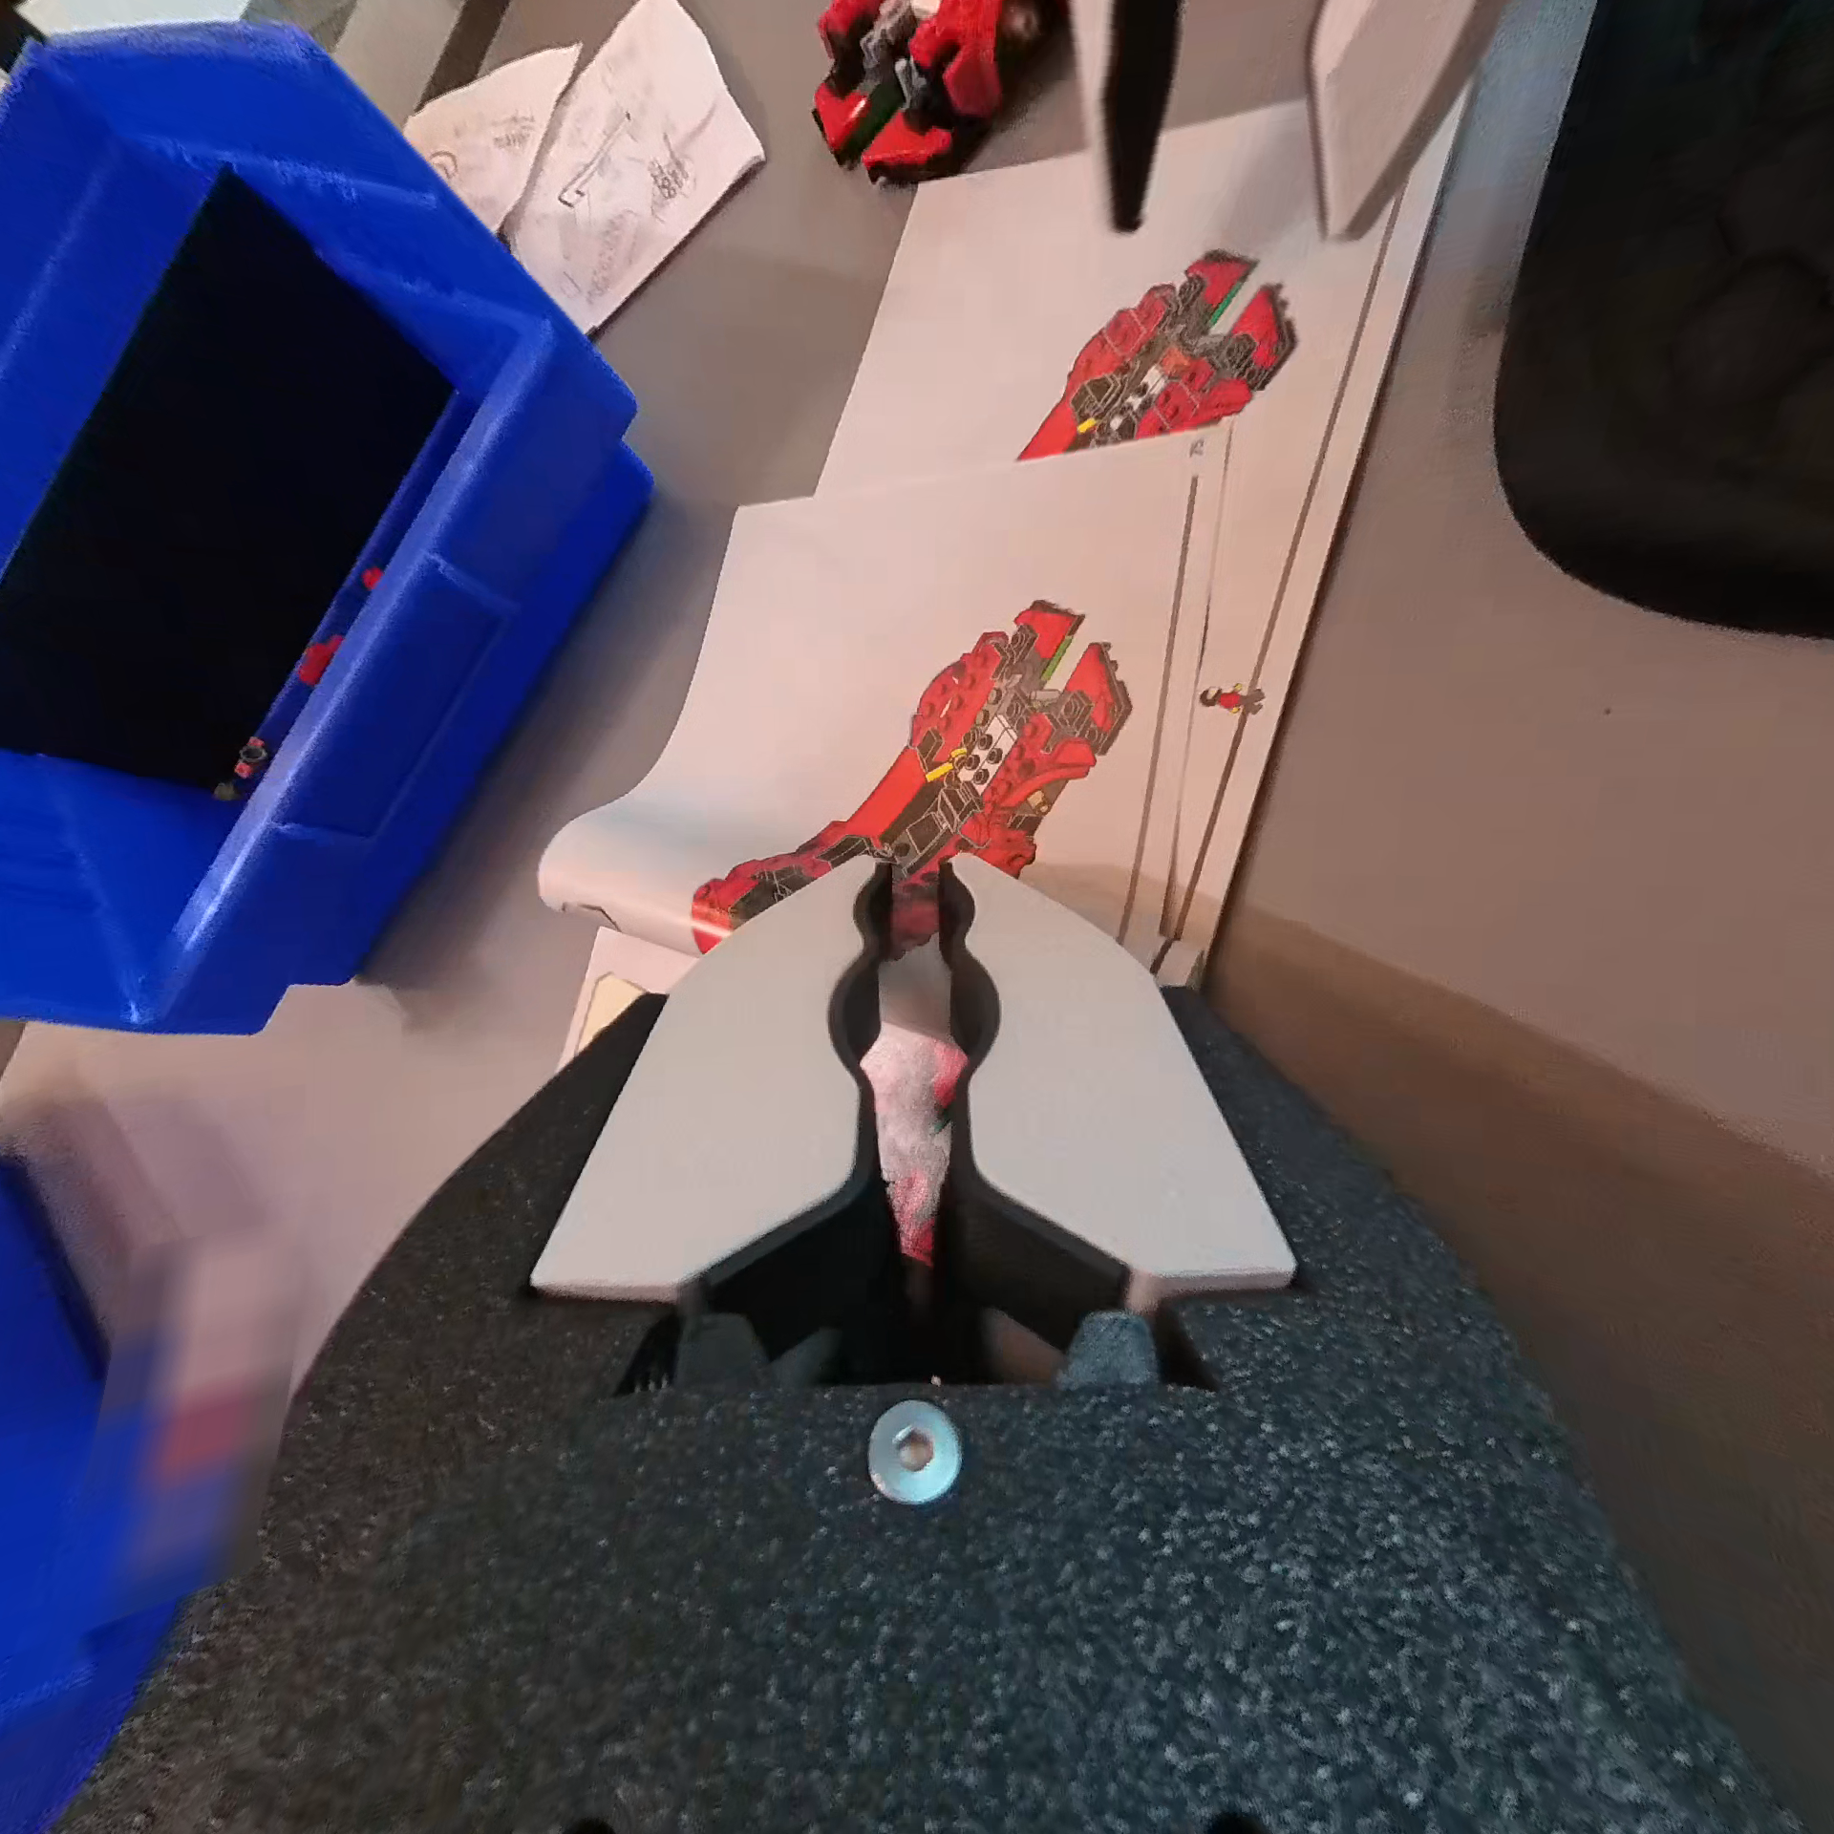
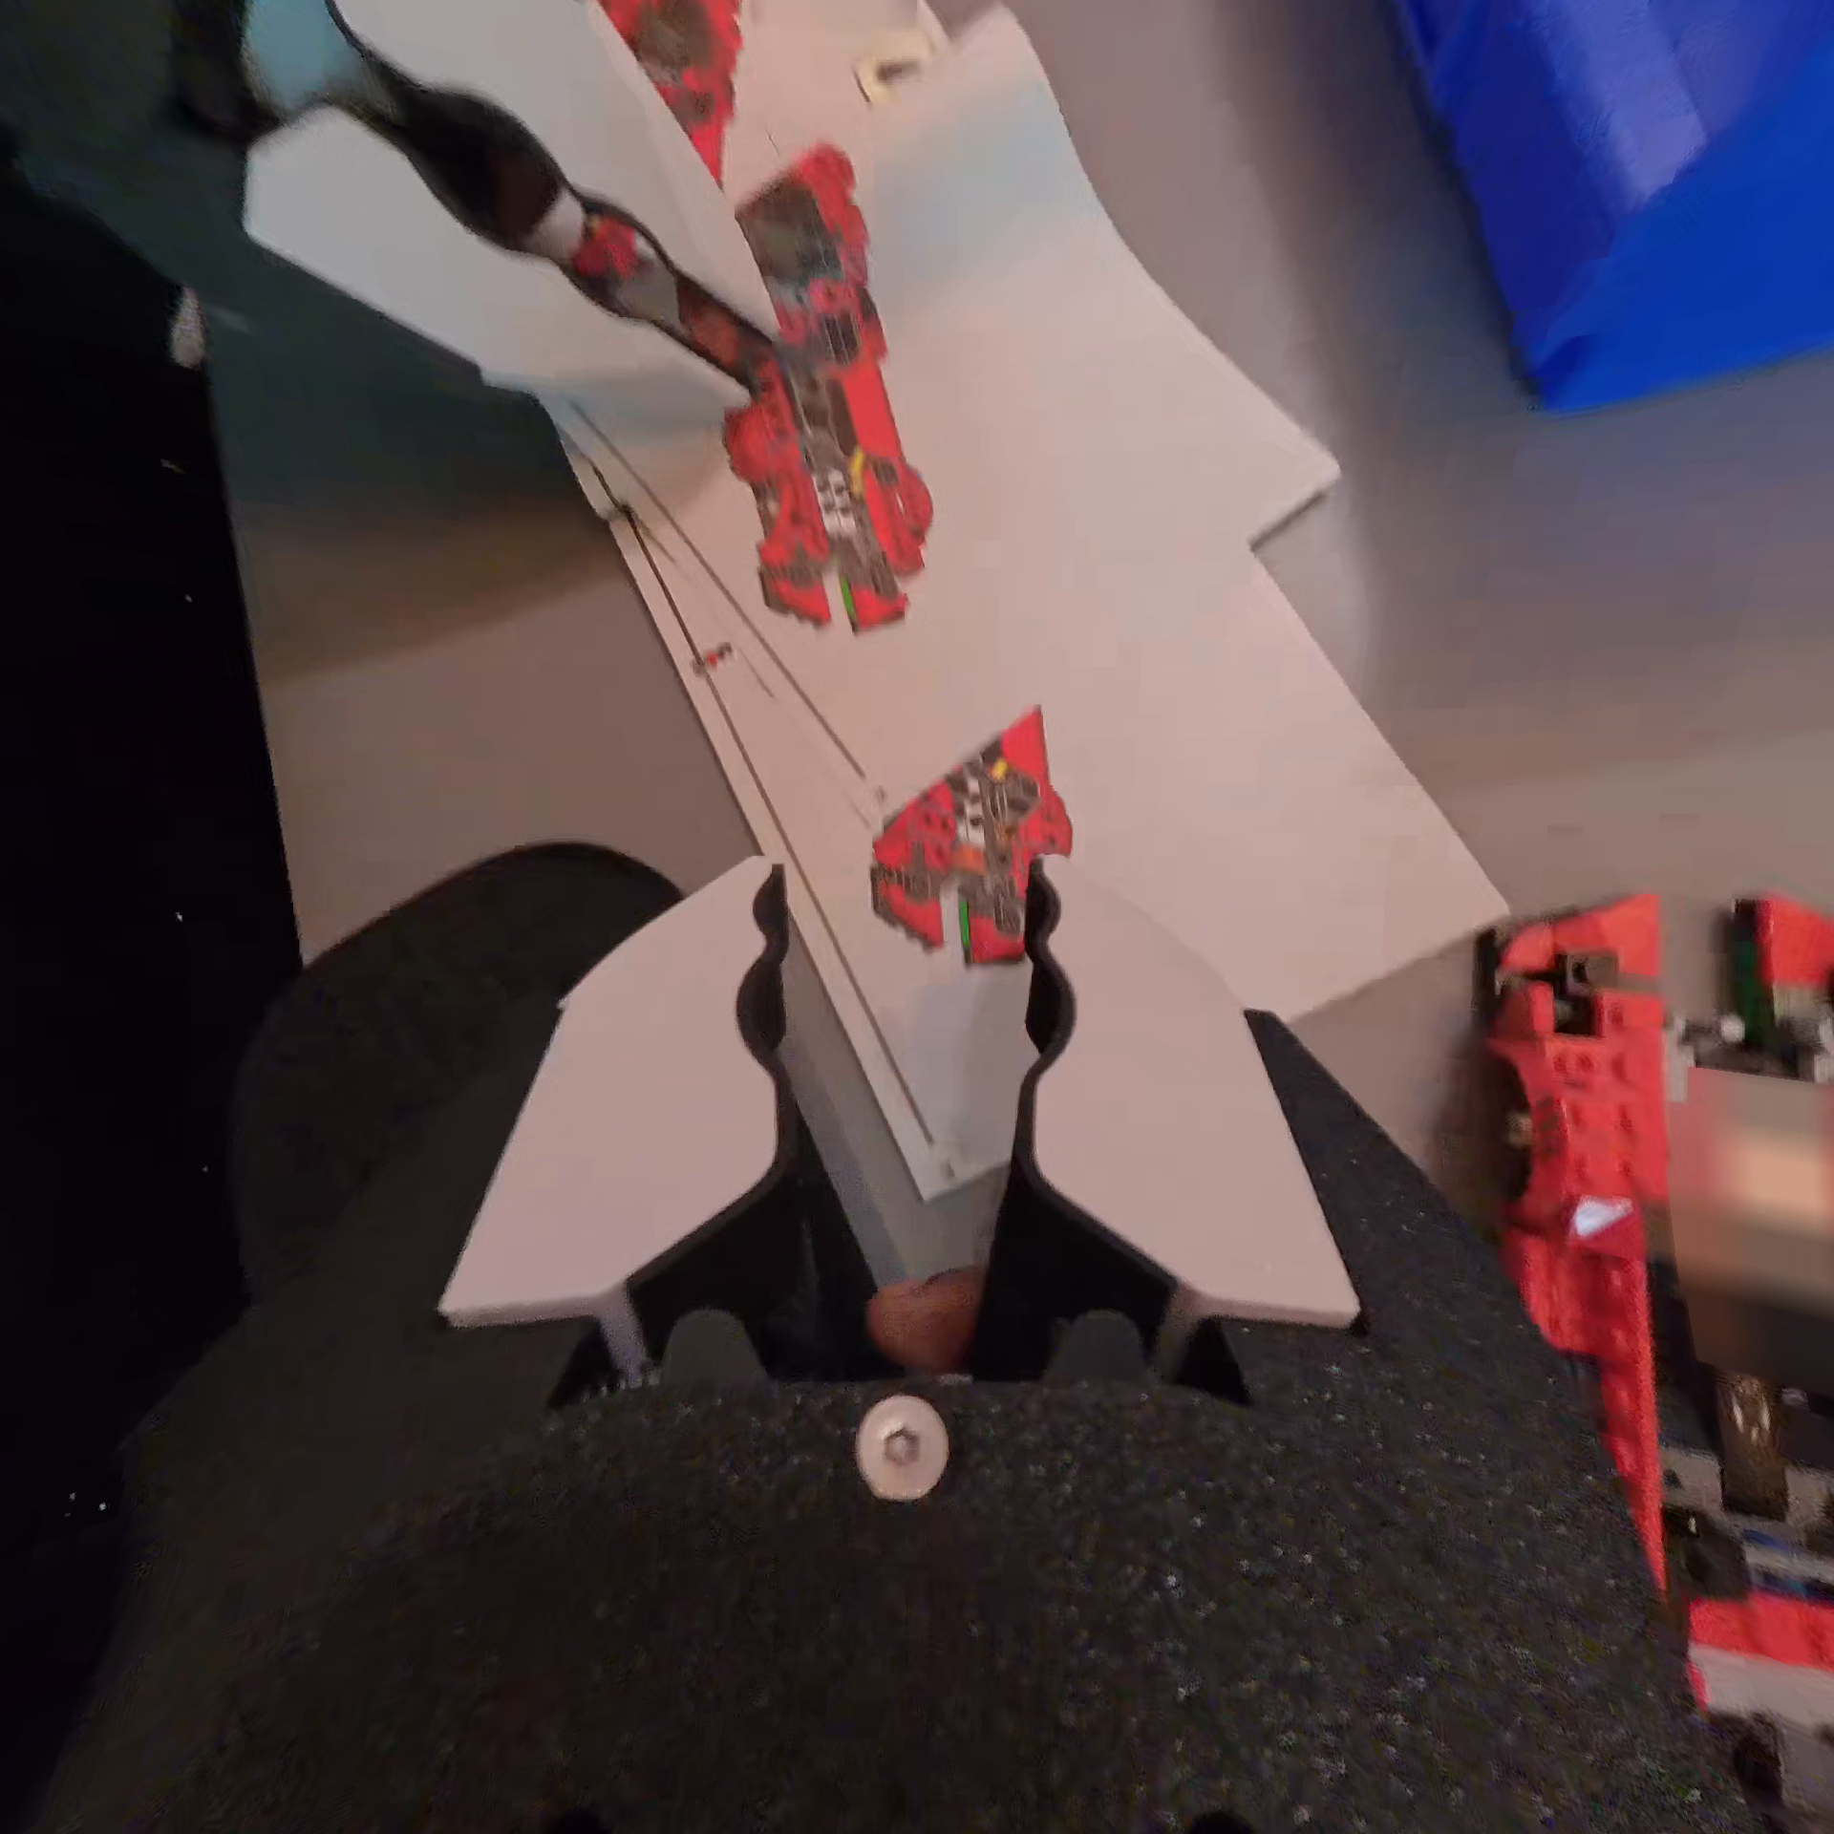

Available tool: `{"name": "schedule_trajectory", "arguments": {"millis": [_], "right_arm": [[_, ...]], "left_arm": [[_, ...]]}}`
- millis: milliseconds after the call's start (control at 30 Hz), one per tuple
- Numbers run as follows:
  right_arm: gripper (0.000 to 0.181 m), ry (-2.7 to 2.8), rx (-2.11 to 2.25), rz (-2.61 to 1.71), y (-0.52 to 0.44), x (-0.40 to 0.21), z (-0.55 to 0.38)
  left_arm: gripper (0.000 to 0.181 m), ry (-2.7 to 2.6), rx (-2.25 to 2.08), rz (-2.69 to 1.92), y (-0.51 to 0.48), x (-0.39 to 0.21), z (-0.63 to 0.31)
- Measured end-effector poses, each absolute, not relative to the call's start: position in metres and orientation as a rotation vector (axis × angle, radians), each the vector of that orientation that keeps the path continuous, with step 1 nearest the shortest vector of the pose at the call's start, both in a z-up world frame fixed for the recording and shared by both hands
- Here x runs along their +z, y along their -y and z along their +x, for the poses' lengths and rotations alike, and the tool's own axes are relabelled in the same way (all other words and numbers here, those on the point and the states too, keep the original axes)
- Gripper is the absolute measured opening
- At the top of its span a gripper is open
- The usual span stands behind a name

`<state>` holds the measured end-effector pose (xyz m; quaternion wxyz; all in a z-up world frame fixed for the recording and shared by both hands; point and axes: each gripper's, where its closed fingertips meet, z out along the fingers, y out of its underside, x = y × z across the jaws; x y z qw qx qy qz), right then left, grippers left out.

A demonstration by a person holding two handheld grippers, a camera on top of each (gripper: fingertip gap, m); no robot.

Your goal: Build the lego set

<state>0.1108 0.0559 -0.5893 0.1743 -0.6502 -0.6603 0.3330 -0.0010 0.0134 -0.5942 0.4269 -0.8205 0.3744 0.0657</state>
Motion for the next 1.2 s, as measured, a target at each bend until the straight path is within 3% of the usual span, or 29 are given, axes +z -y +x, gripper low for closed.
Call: {"name": "schedule_trajectory", "arguments": {"millis": [733, 933, 1200], "right_arm": [[0.035, 1.581, 1.639, -2.113, -0.067, -0.578, 0.004], [0.017, 1.466, 1.75, -2.163, -0.076, -0.574, 0.003], [0.006, 1.433, 1.864, -2.173, -0.07, -0.576, -0.002]], "left_arm": [[0.006, -0.872, 0.232, -2.019, 0.009, -0.589, -0.04], [0.005, -0.873, 0.215, -2.029, 0.009, -0.591, -0.041], [0.005, -0.857, 0.183, -2.028, 0.01, -0.59, -0.041]]}}
